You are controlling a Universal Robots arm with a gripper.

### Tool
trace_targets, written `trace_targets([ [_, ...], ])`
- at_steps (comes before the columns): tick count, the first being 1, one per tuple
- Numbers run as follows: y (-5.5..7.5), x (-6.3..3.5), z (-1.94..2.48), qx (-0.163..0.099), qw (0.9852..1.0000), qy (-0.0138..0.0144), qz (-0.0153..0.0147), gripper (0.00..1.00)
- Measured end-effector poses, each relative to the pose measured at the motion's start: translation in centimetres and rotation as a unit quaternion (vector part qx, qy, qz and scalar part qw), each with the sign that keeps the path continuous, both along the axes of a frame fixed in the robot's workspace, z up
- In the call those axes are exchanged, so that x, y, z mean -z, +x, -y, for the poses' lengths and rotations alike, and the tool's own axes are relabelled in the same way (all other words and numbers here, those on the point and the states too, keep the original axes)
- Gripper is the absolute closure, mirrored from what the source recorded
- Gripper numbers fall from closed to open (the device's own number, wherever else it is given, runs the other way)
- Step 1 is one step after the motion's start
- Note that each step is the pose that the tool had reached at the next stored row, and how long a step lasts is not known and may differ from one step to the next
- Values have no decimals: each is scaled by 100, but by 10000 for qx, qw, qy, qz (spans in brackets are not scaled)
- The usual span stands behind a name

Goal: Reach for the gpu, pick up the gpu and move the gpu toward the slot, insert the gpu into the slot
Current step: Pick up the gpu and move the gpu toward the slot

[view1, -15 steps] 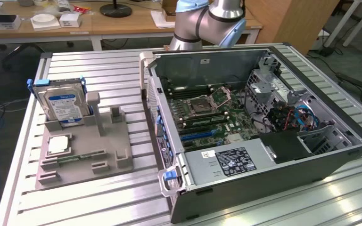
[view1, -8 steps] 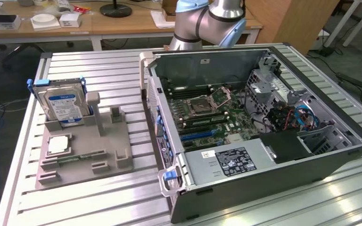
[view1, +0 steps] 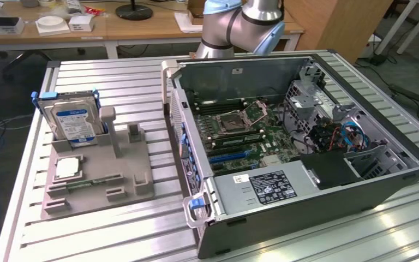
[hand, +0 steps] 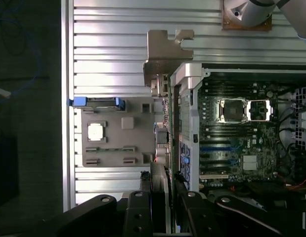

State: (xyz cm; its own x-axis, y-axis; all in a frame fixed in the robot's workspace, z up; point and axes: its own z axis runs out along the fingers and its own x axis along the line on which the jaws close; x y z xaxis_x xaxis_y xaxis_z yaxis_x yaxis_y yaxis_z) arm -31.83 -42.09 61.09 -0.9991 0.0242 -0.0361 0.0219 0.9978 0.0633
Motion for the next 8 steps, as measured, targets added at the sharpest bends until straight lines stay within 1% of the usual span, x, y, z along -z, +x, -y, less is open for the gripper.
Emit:
trace_targets([
  [8, -1, 146, 37, 1, 10000, 1, 1, 72],
])
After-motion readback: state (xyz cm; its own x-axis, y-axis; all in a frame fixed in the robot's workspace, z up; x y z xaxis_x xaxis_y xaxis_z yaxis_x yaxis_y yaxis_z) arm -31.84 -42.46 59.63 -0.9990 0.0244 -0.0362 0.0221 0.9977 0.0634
